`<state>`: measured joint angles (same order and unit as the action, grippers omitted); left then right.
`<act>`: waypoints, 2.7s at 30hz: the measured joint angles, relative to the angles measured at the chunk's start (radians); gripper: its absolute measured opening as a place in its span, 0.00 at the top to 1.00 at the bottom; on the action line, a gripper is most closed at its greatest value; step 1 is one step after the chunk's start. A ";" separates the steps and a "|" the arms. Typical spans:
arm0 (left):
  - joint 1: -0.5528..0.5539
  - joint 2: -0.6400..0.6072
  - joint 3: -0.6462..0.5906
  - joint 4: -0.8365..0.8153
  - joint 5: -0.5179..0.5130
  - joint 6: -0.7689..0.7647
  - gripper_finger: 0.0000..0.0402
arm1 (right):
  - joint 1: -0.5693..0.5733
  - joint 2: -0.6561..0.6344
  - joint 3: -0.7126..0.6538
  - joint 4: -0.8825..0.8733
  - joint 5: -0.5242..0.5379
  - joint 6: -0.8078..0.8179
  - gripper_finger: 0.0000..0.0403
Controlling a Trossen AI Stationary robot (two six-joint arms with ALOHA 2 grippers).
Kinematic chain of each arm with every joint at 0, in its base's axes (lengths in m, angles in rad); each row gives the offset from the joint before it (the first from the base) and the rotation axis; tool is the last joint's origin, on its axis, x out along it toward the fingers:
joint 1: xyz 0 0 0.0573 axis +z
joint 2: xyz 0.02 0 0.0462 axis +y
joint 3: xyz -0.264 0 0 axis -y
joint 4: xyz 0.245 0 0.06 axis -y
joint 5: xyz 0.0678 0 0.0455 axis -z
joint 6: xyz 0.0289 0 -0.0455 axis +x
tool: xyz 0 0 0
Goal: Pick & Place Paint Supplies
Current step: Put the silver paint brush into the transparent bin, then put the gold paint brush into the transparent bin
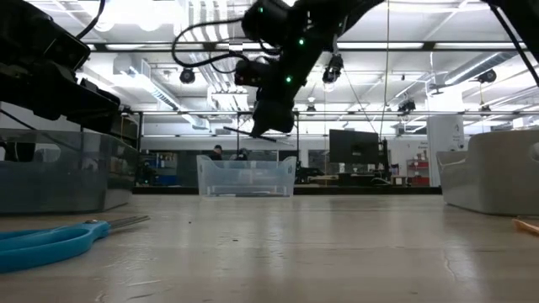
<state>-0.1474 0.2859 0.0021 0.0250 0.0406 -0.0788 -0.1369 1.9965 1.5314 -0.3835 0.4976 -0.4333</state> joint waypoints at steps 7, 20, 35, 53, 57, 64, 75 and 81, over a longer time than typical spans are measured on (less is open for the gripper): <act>0.000 0.000 0.000 0.000 0.000 0.000 0.87 | -0.119 0.000 0.000 0.006 -0.257 -0.144 0.95; 0.000 0.000 0.000 0.000 0.000 0.000 0.87 | -0.187 0.001 0.000 0.060 -0.431 -0.093 0.95; 0.000 0.000 0.000 0.000 0.000 0.000 0.87 | -0.193 0.093 0.000 0.067 -0.465 0.019 0.95; 0.000 0.005 0.000 0.000 0.000 0.000 0.87 | -0.201 0.103 0.000 0.083 -0.532 0.122 0.72; 0.000 0.005 0.000 0.000 0.000 0.000 0.87 | -0.191 0.092 0.009 0.080 -0.529 0.228 0.79; 0.000 0.006 0.000 0.000 0.000 0.000 0.87 | -0.130 -0.007 0.075 -0.032 -0.532 0.574 0.88; 0.000 0.006 0.000 0.000 0.000 0.000 0.87 | 0.052 -0.147 0.074 -0.372 -0.519 1.007 0.89; 0.000 0.006 0.000 0.000 0.000 0.000 0.87 | 0.193 -0.146 0.073 -0.532 -0.441 1.145 0.89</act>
<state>-0.1474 0.2924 0.0017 0.0250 0.0406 -0.0788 0.0564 1.8506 1.6045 -0.9152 0.0562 0.7117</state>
